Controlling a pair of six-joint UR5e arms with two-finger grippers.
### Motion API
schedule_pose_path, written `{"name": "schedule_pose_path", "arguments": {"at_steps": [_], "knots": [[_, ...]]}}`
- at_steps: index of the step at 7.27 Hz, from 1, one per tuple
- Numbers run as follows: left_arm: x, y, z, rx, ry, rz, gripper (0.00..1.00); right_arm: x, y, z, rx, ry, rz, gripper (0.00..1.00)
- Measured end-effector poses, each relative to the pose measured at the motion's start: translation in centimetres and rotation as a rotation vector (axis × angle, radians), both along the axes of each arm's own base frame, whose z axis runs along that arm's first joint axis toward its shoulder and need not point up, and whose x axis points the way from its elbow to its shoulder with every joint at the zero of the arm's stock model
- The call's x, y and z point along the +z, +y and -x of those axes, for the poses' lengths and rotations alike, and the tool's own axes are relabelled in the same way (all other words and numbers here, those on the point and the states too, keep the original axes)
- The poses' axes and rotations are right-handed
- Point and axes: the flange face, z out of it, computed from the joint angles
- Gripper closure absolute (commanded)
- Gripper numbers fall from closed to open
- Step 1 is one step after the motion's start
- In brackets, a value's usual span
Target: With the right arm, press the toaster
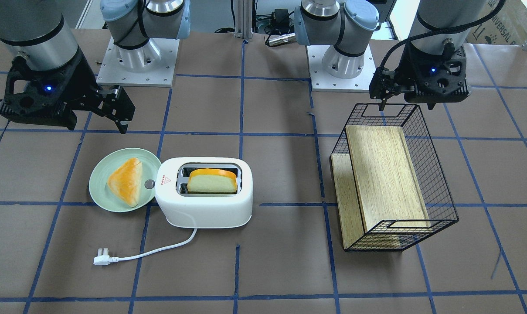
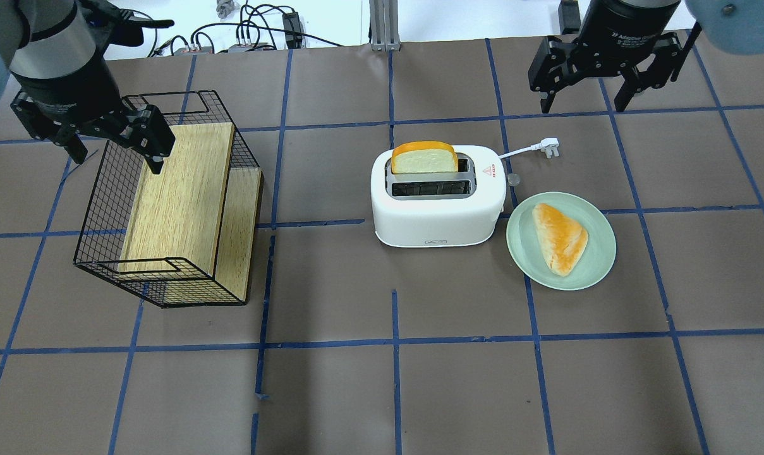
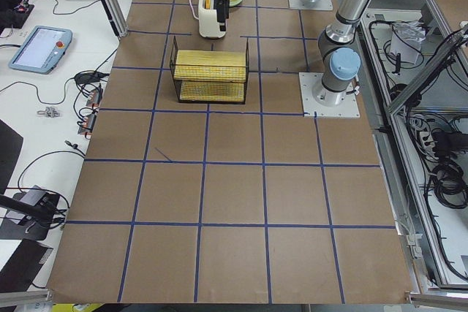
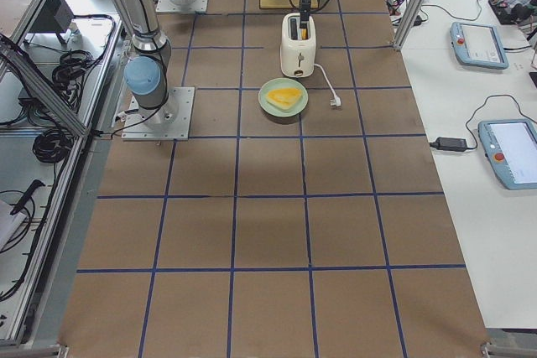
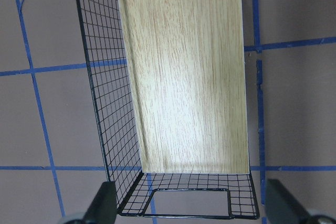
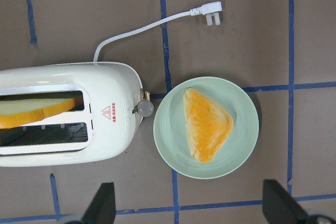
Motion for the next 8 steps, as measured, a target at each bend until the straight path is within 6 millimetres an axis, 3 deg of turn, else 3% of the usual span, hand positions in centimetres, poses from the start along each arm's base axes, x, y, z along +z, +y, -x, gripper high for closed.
{"name": "schedule_pose_path", "arguments": {"at_steps": [7, 8], "knots": [[-0.03, -0.02, 0.00, 0.000, 0.000, -0.001, 0.00, -0.07, -0.04, 0.00, 0.013, 0.000, -0.001, 0.00], [-0.03, -0.02, 0.00, 0.000, 0.000, -0.001, 0.00, -0.05, -0.05, 0.00, 0.012, 0.000, 0.000, 0.09]]}}
